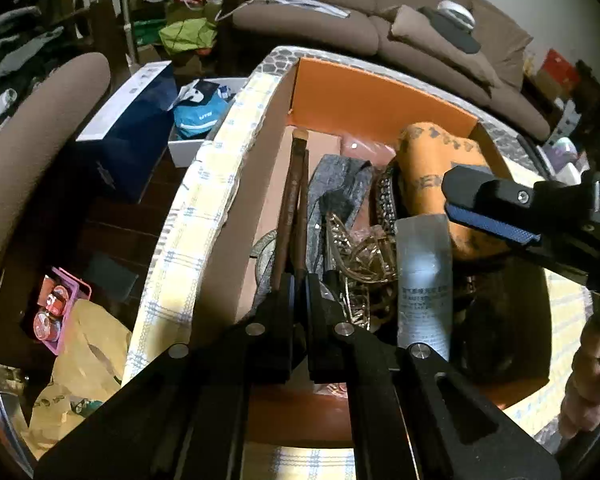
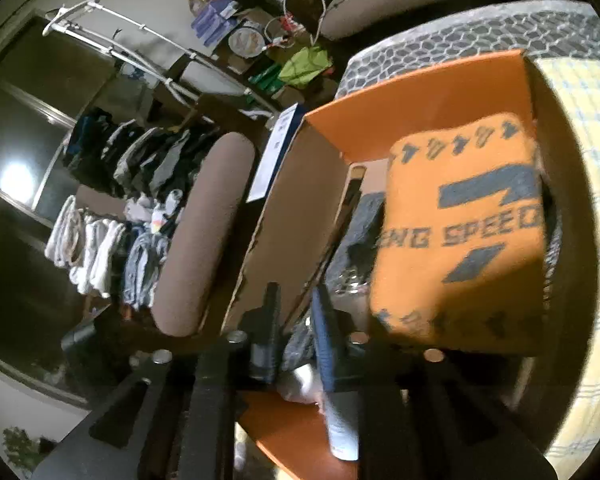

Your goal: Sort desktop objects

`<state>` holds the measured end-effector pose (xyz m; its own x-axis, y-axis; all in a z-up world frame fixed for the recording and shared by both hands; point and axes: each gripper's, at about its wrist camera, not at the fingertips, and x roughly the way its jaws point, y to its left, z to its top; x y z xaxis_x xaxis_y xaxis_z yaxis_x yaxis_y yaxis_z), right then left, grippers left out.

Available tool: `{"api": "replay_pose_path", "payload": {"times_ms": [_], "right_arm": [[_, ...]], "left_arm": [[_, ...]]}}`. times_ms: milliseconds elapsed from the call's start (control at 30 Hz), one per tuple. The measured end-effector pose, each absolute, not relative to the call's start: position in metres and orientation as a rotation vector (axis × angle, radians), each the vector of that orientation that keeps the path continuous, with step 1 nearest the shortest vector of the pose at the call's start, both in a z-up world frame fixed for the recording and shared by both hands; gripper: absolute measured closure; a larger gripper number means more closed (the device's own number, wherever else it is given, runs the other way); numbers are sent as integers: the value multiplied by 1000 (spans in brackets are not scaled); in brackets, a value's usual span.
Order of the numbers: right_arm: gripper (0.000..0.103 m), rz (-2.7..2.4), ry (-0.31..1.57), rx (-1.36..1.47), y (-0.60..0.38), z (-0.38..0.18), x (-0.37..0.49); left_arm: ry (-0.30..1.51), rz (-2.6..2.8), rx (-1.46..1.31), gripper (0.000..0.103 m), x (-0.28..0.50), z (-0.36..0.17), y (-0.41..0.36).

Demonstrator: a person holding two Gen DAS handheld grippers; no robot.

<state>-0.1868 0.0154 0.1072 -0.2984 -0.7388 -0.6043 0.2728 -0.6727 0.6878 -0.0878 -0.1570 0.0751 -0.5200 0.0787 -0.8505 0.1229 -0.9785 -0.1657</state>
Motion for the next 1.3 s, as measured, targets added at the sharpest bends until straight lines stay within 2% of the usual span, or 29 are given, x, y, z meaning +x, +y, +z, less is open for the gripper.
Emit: {"api": "replay_pose_path", "payload": {"times_ms": [100, 200, 400, 533, 633, 933, 1000, 1167, 1300], "right_arm": [[70, -2064, -561, 1293, 17, 111, -186], [70, -2080, -514, 1320, 16, 108, -185], [70, -2057, -488, 1407, 13, 88, -185], [68, -2026, -501, 1429, 16, 84, -186], [66, -2022, -505, 1430, 16, 83, -186], [64, -2003, -483, 1441, 12, 81, -183], [64, -1998, -468, 1454, 10, 78, -182], [67, -1962, -463, 1473, 2, 69, -180], [68, -1937, -508, 1400, -4, 83, -177]], "left_arm": [[393, -2774, 1505, 97, -84, 85, -154], [426, -2846, 1552, 88, -85, 88, -142], [343, -2907, 1605, 86, -89, 87, -116], [379, -2911, 1643, 68, -90, 85, -112], [299, -2905, 1674, 63, -90, 81, -104], [185, -2850, 1774, 65, -99, 59, -84], [235, -2839, 1788, 66, -102, 54, -86], [128, -2857, 1712, 69, -95, 63, -84], [141, -2895, 1643, 69, -87, 83, -98]]}}
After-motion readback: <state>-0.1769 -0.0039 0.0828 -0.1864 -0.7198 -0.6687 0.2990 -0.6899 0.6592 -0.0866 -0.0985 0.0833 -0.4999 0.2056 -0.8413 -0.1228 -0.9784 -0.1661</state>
